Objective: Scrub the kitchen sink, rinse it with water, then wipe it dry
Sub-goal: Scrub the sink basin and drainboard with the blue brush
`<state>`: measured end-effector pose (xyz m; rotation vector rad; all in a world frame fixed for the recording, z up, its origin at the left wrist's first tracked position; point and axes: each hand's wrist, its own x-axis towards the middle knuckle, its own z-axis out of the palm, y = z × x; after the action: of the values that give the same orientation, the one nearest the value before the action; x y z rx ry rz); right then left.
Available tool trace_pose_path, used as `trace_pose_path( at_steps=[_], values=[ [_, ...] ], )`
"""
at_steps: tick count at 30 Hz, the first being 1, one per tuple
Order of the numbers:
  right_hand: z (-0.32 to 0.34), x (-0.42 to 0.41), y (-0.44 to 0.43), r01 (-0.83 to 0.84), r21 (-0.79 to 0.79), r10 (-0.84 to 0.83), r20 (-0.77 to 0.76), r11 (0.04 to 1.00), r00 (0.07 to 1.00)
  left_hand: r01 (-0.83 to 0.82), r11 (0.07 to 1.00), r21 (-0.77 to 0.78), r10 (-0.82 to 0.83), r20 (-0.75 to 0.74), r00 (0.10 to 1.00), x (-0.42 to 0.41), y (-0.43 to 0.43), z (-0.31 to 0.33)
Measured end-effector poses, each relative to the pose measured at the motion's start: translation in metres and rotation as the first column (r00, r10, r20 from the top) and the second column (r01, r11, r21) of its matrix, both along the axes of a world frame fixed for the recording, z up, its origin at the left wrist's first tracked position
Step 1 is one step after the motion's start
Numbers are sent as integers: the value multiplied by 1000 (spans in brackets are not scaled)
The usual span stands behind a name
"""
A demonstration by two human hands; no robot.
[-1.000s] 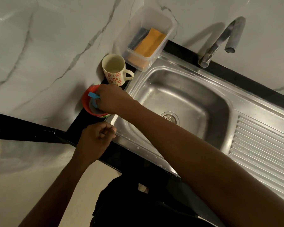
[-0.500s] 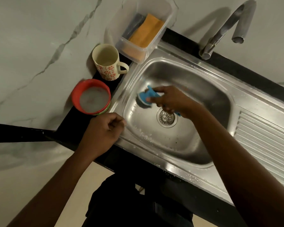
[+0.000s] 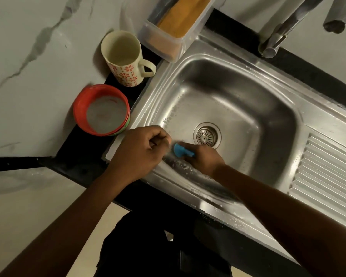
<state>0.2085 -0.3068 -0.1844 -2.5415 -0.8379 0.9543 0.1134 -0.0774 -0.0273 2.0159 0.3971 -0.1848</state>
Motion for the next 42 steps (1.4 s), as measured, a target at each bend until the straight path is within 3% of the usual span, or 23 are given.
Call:
trace_pose_path(
  at_steps=[1,3,5,7,9,10,13,15,17,19,21,22,24,26,29,30,32,34,36,38,42],
  values=[
    [1,10,-2,27,2,-27,23,1000,999,-7,1000,-9,7,3,1000,0,1,0],
    [-5,48,4,280,53,-284,78,958,956,-16,1000,-21,16,-1,1000,-3,3,-3],
    [-6,100,19,551,140,-565,88,822,820,-9,999,-36,8,-13,1000,-5,4,-6],
    [-7,129,33,669,210,-691,43,713,722,0,999,-36,-1,-27,1000,-7,5,-9],
    [-12,113,39,654,244,-668,-31,716,743,-5,999,-47,3,-34,999,-7,6,-11],
    [-10,87,40,580,232,-583,-62,781,810,-10,999,-53,8,-30,1000,-6,6,-12],
    [-4,3,23,180,155,-162,-125,971,979,-13,998,-59,11,-34,999,-4,6,-12],
    [-8,12,15,2,146,4,-43,989,999,-7,998,-58,5,-34,999,-4,6,-13],
    [-10,57,25,182,146,-184,-6,972,983,4,998,-55,-6,-45,999,-4,7,-14],
    [-3,112,38,470,184,-485,41,863,874,12,998,-58,-15,-52,999,-4,8,-15],
    [1,134,52,570,236,-595,47,787,802,4,998,-56,-8,-67,998,-4,9,-17],
    [-1,125,61,579,283,-603,-3,765,798,1,998,-60,-5,-70,998,-3,9,-18],
    [-1,76,72,472,284,-456,-126,835,881,-11,998,-59,8,-49,999,-1,8,-17],
    [-11,21,67,240,188,-234,-52,952,971,-15,999,-42,13,-40,999,0,5,-15],
    [-22,4,46,-34,94,31,35,995,999,-9,1000,-30,8,-42,999,0,5,-14],
    [-21,18,45,-35,100,31,36,994,999,-4,1000,-30,2,-41,999,0,6,-15],
    [-15,61,52,213,154,-213,-19,965,977,1,999,-53,-3,-41,999,-2,7,-17],
    [-9,111,59,507,202,-520,14,838,854,3,998,-70,-7,-49,999,-4,8,-19],
    [-4,135,71,639,205,-660,46,741,750,7,998,-60,-10,-52,999,-6,7,-21],
    [2,112,85,637,256,-655,-18,727,755,3,998,-56,-5,-39,999,-6,5,-21],
    [-1,41,70,423,220,-427,-29,879,904,12,998,-63,-14,-25,1000,-3,-2,-19]
  ],
)
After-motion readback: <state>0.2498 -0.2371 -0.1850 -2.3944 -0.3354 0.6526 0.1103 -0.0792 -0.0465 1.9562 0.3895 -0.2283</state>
